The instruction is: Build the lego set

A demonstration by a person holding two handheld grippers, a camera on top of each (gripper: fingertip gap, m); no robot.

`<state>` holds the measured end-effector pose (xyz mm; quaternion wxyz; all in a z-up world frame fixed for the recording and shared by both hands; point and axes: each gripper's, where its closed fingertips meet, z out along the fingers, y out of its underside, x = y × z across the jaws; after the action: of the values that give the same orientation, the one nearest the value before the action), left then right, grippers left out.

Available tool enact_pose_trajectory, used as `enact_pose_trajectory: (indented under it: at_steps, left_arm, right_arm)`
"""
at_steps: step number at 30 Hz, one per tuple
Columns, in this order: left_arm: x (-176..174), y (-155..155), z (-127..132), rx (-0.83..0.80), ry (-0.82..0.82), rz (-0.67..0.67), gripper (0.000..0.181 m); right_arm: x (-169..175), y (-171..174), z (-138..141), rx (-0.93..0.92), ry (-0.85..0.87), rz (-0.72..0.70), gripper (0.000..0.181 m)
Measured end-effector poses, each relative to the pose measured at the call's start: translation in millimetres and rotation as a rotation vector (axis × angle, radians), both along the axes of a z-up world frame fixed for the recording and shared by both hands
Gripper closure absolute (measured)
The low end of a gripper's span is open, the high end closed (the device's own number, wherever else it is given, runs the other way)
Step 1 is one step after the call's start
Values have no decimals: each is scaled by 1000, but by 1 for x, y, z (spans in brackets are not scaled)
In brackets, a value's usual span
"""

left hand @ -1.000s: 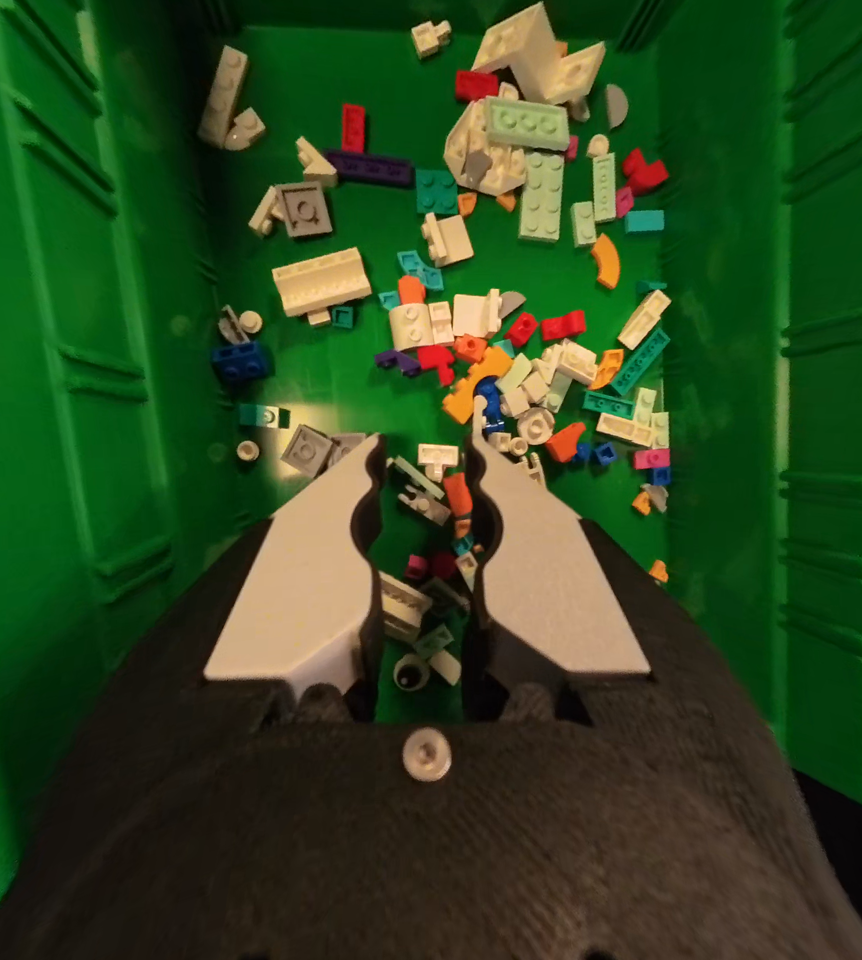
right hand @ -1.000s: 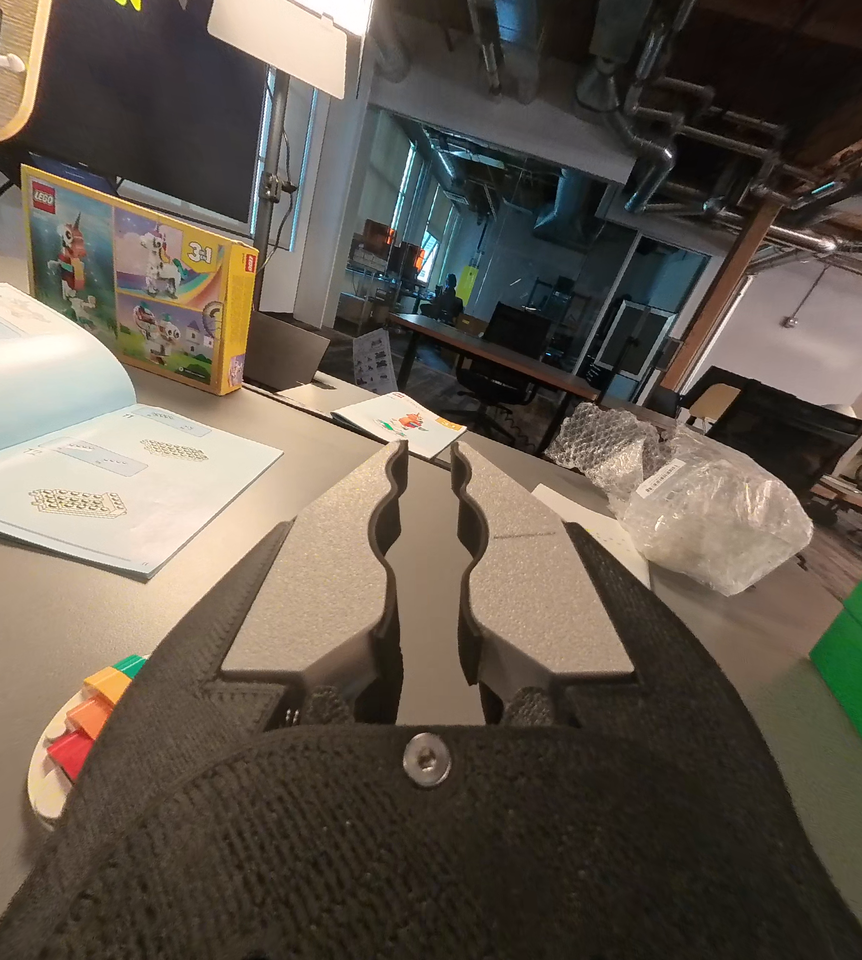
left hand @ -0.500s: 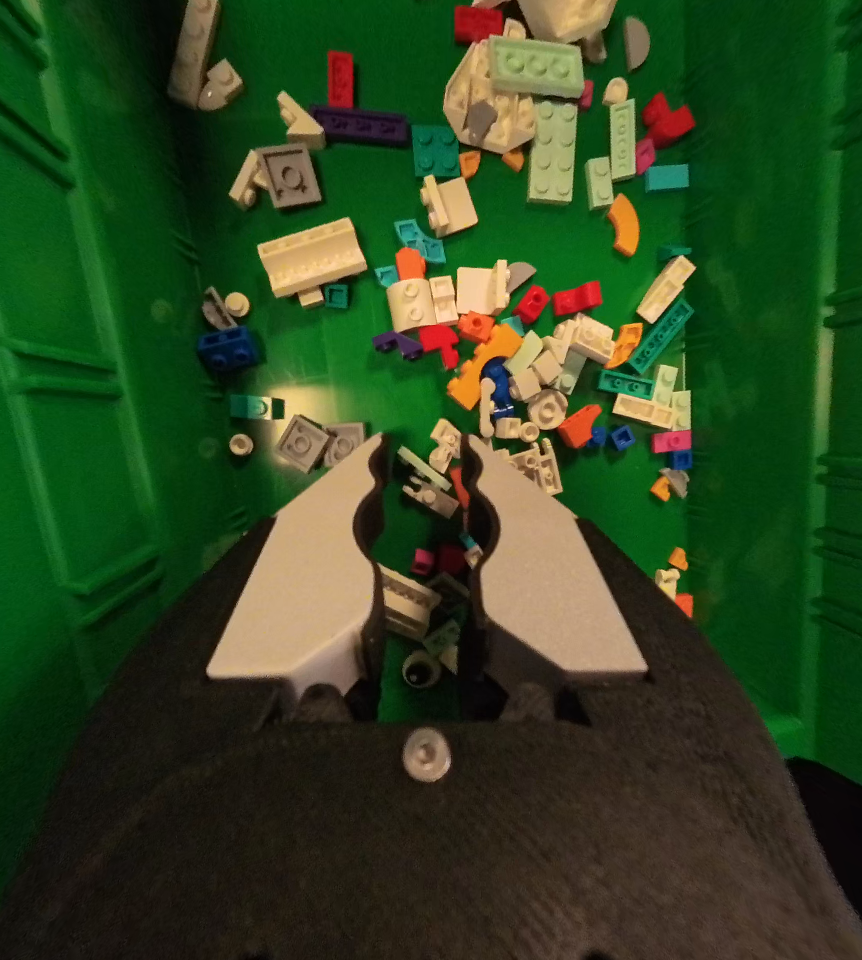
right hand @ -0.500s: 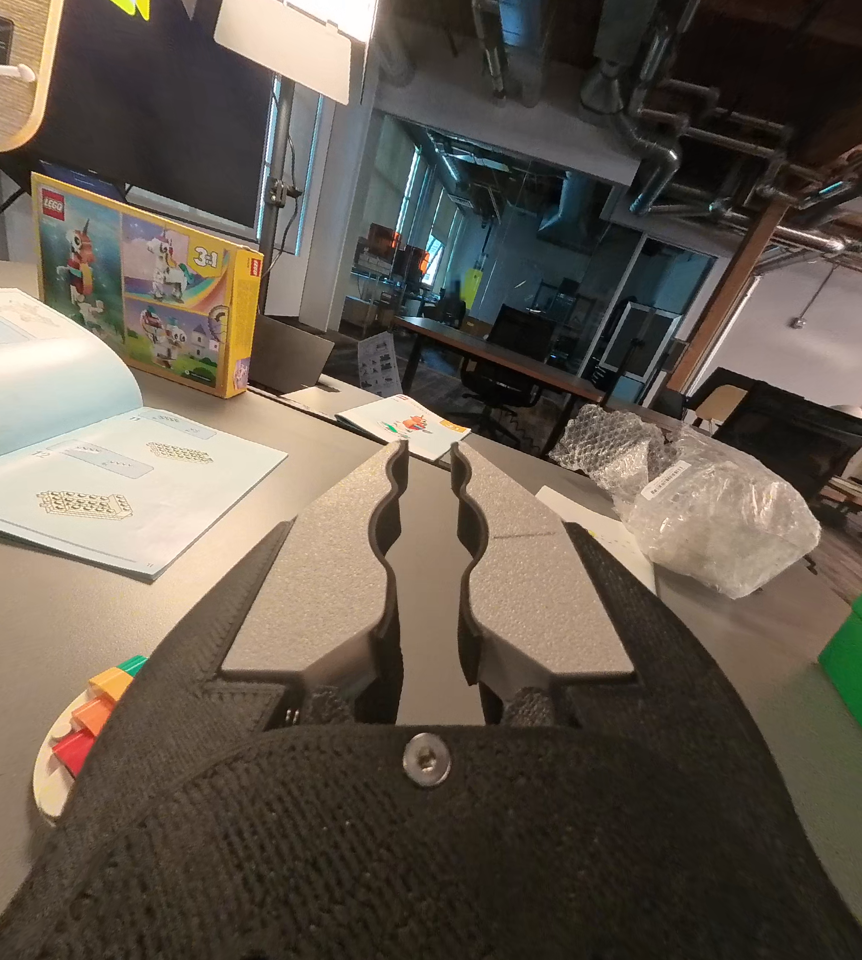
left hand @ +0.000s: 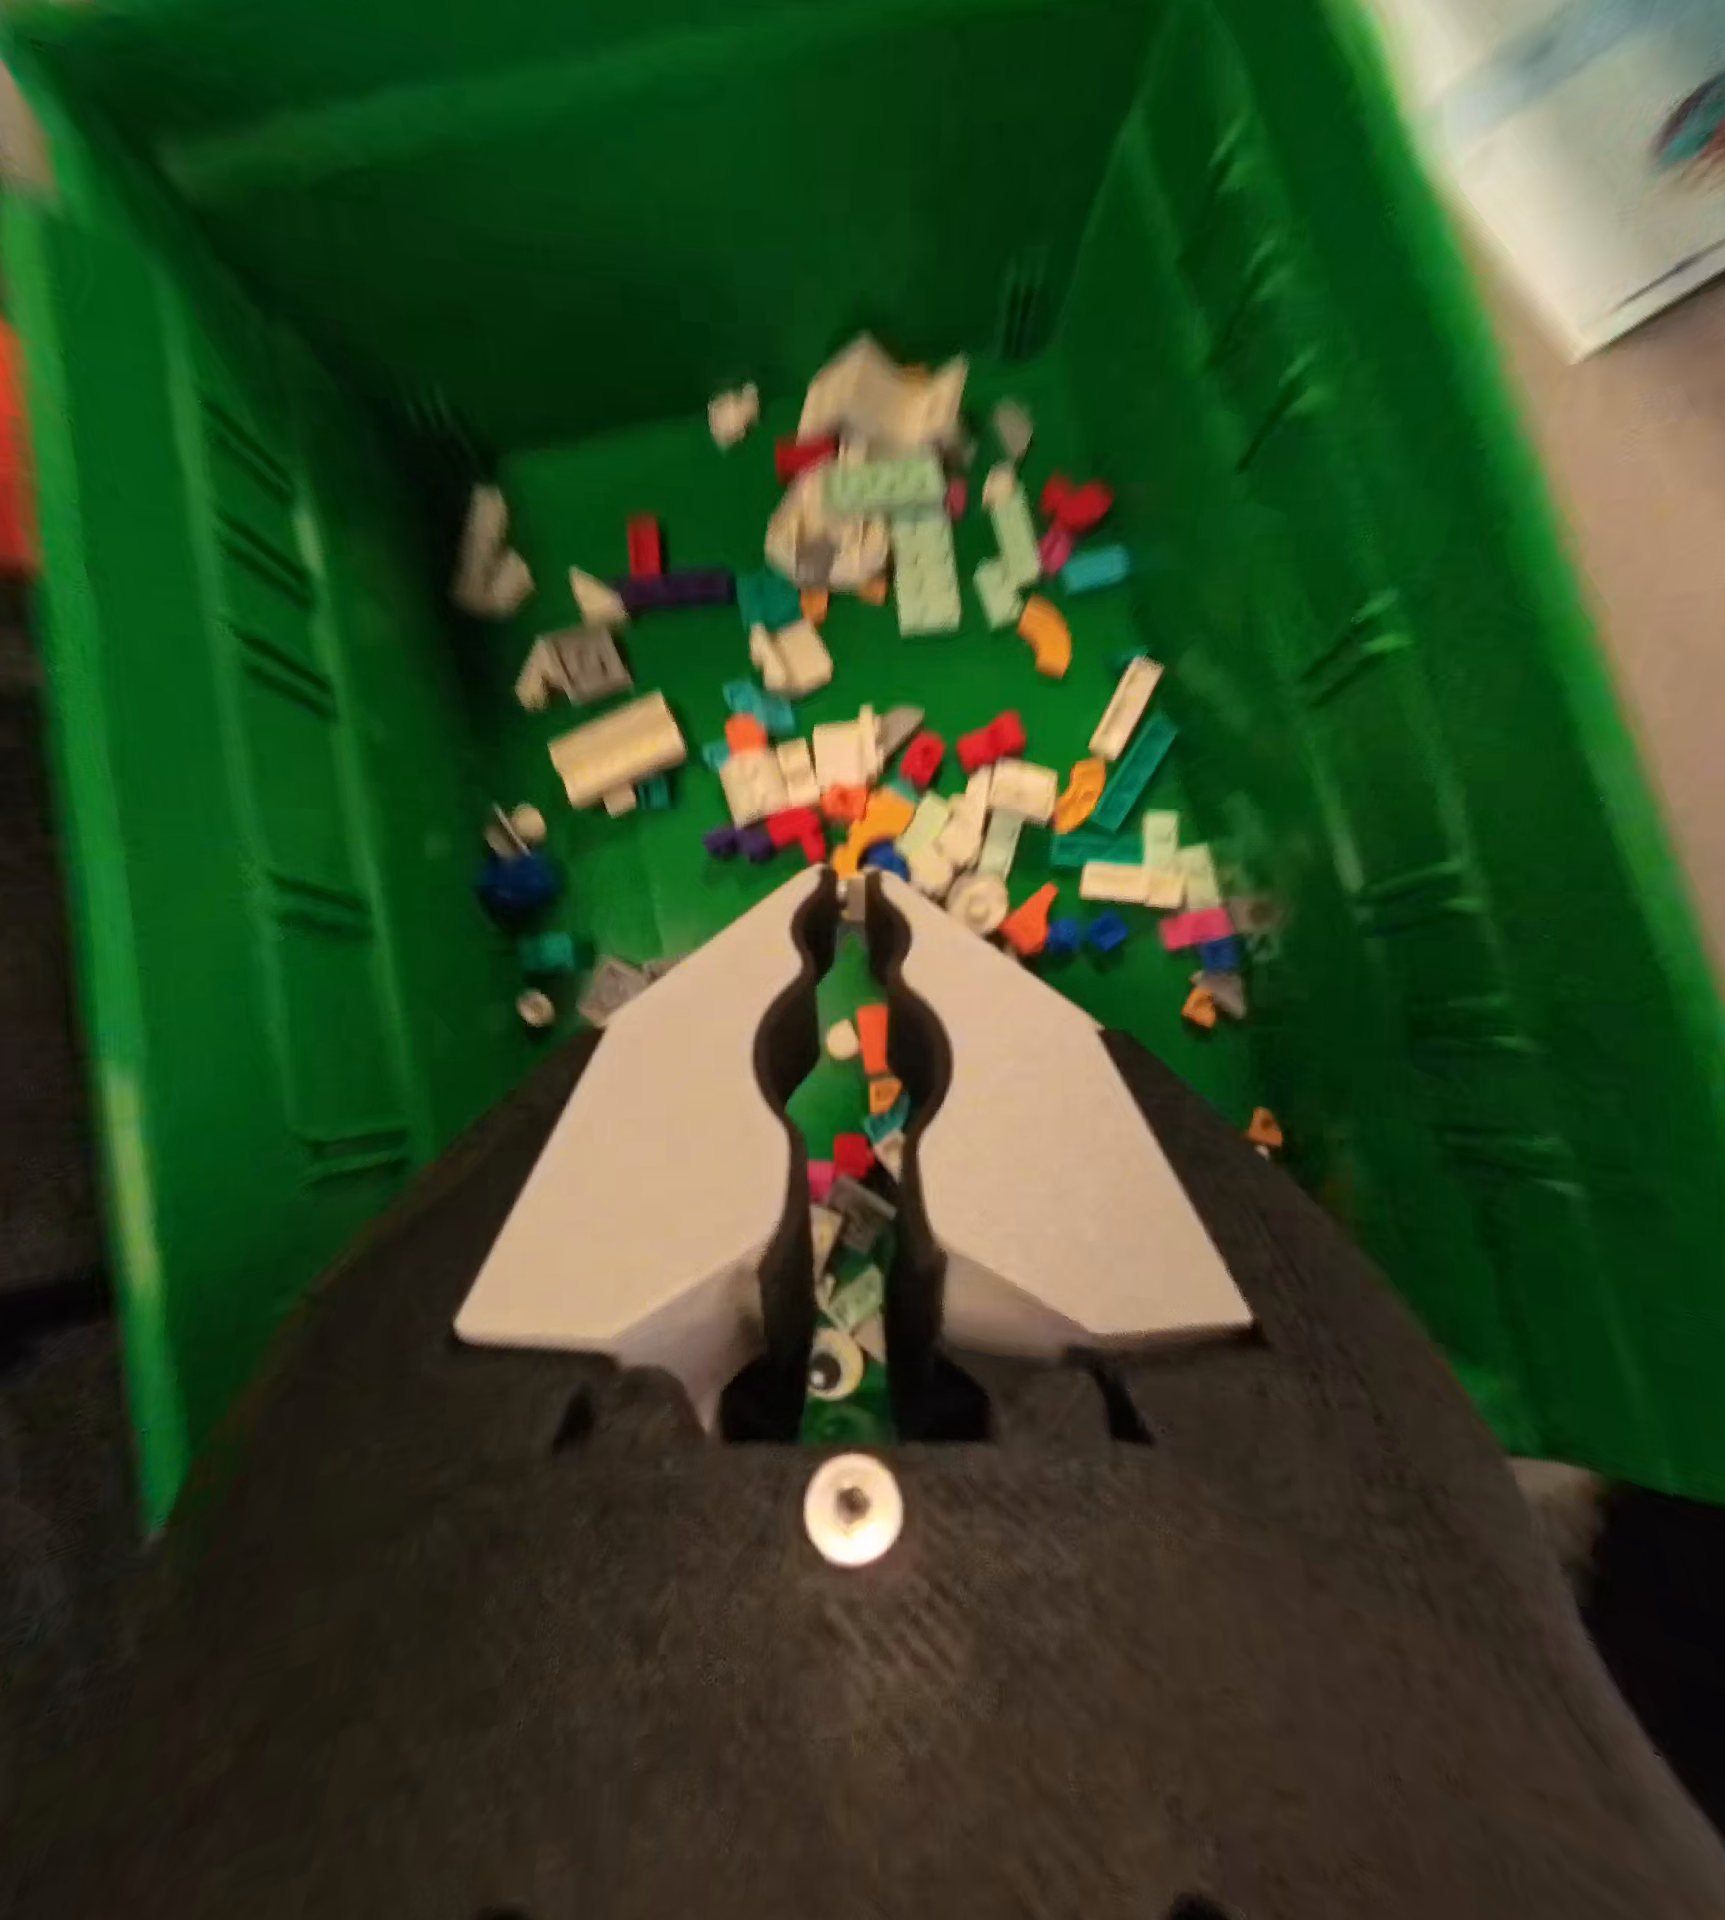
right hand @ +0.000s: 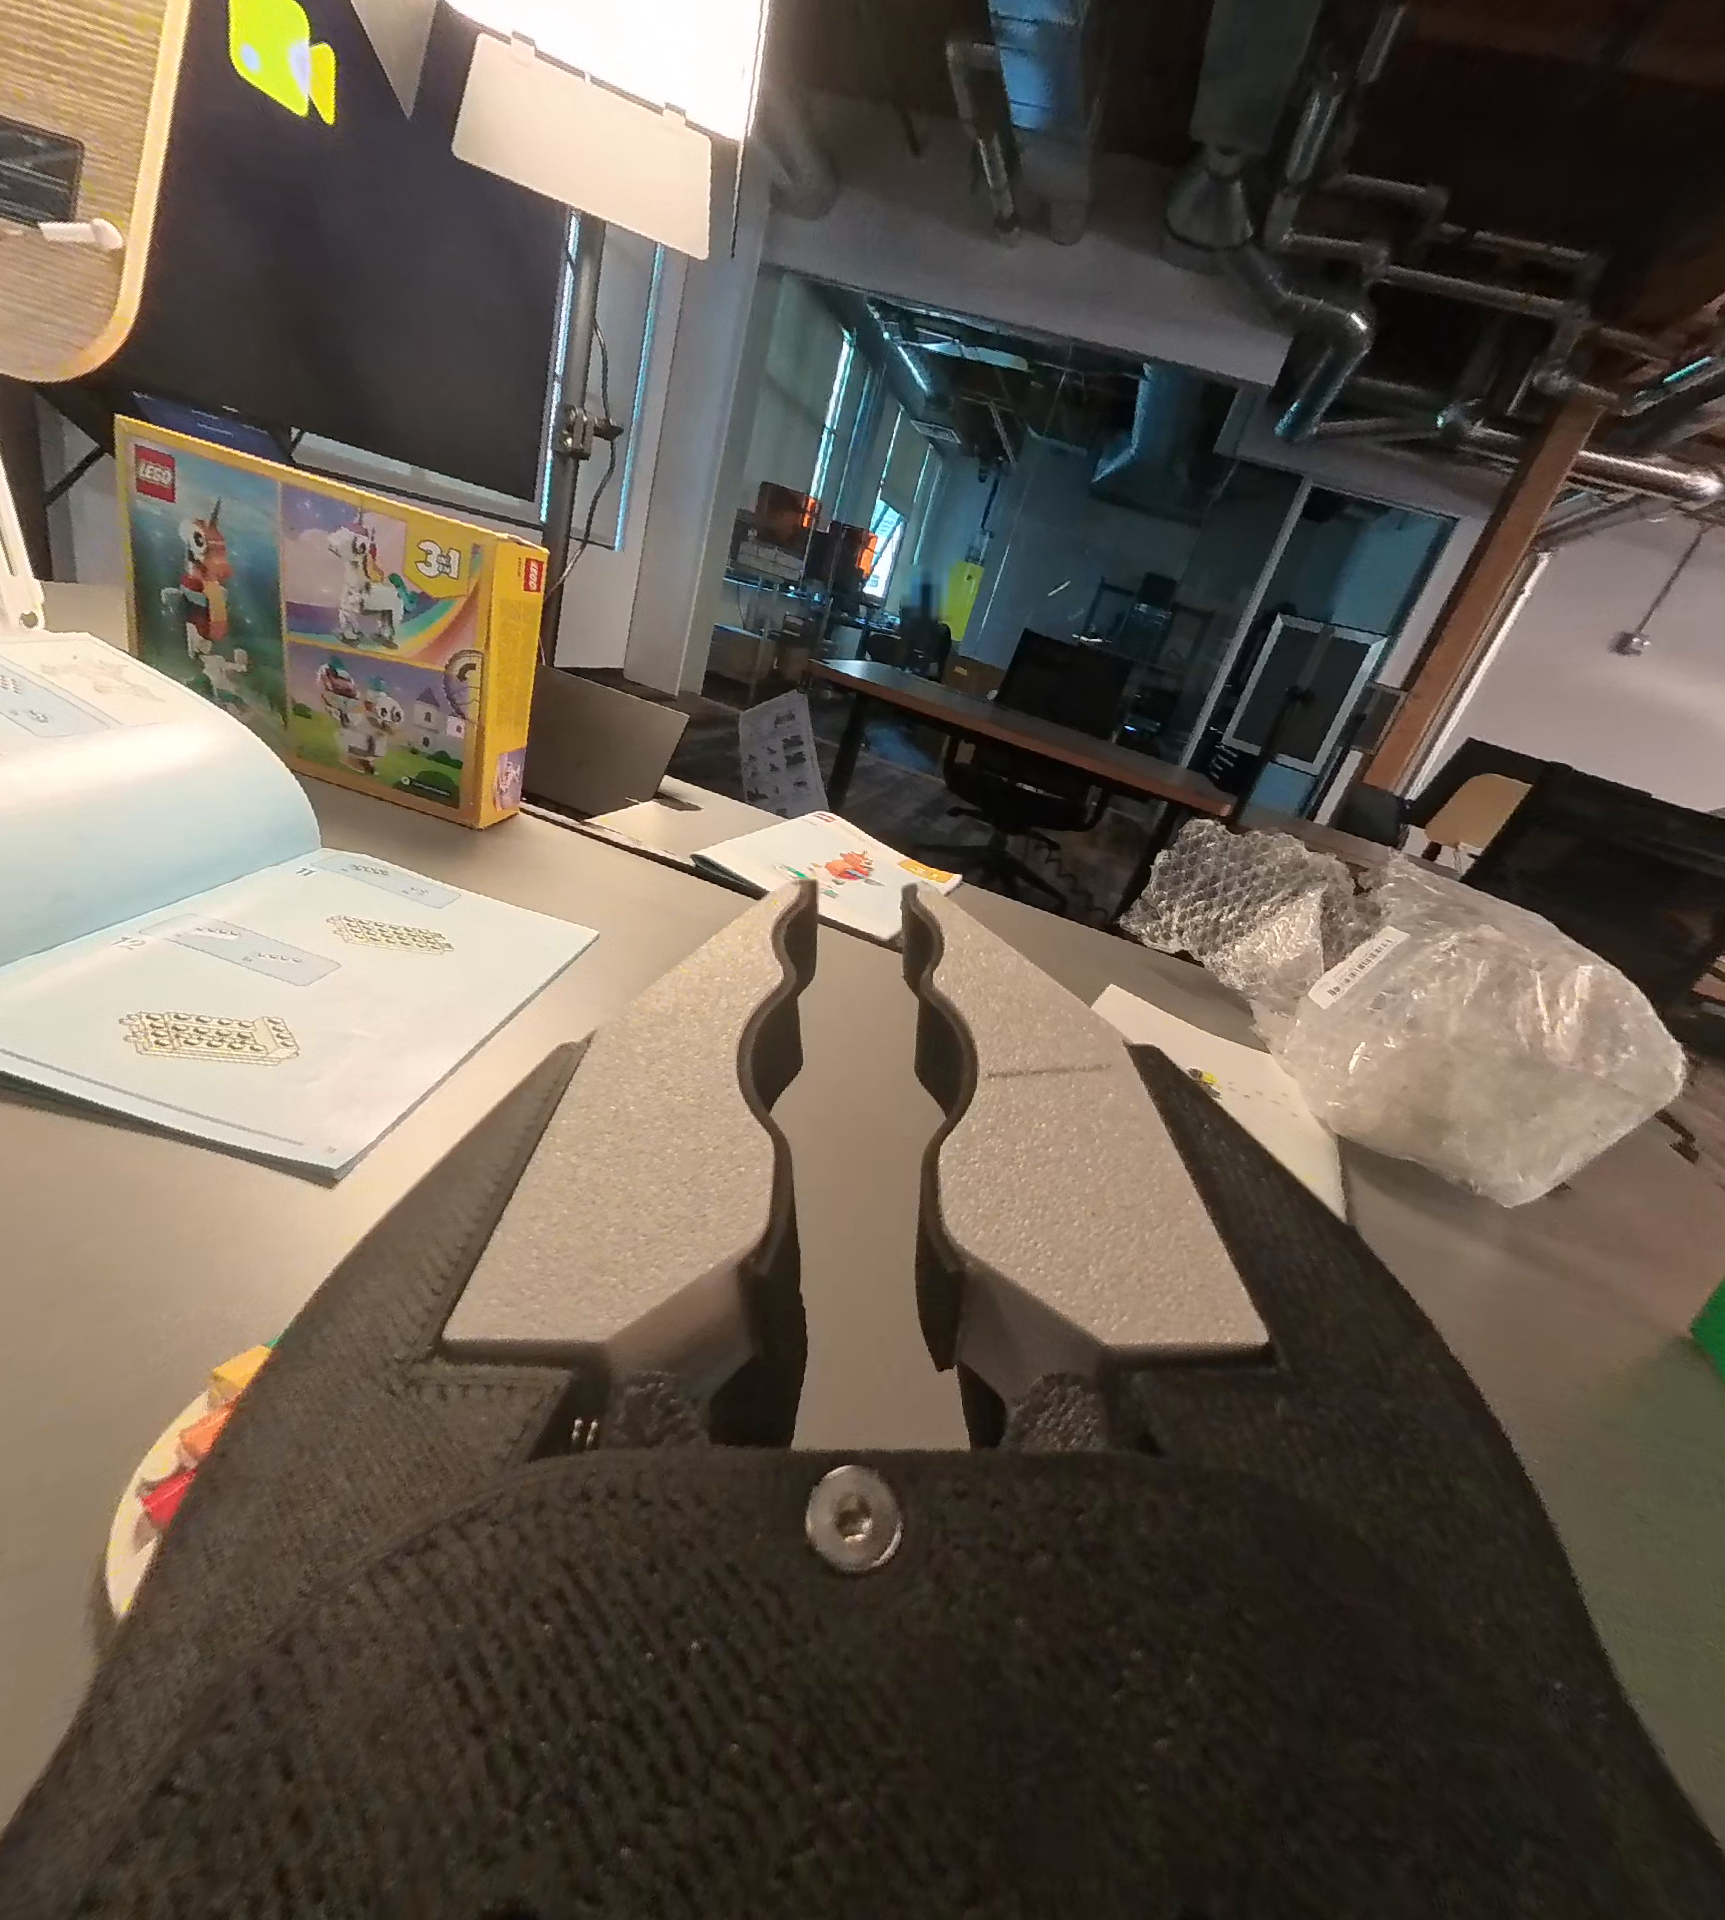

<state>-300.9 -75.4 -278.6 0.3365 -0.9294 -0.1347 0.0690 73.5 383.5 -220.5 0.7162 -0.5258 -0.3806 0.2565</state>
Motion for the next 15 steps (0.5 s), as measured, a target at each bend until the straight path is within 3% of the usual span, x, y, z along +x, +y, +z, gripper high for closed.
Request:
enact_pose_trajectory:
  at_steps: [4, 7, 12, 15]
  left_arm:
    - [44, 31, 71, 190, 323, -196, 177]
    - [99, 64, 94, 248, 468, -373, 177]
    - [174, 132, 66, 238, 422, -561, 177]
    - [230, 178, 39, 267, 224, -694, 177]
  right_arm:
    - [-1, -2, 1, -1, 5, 15, 167]
    - [-2, -6, 3, 18, 5, 29, 167]
    - [-9, -17, 3, 78, -36, 61, 167]
    - [-17, -27, 1, 121, -78, 94, 168]
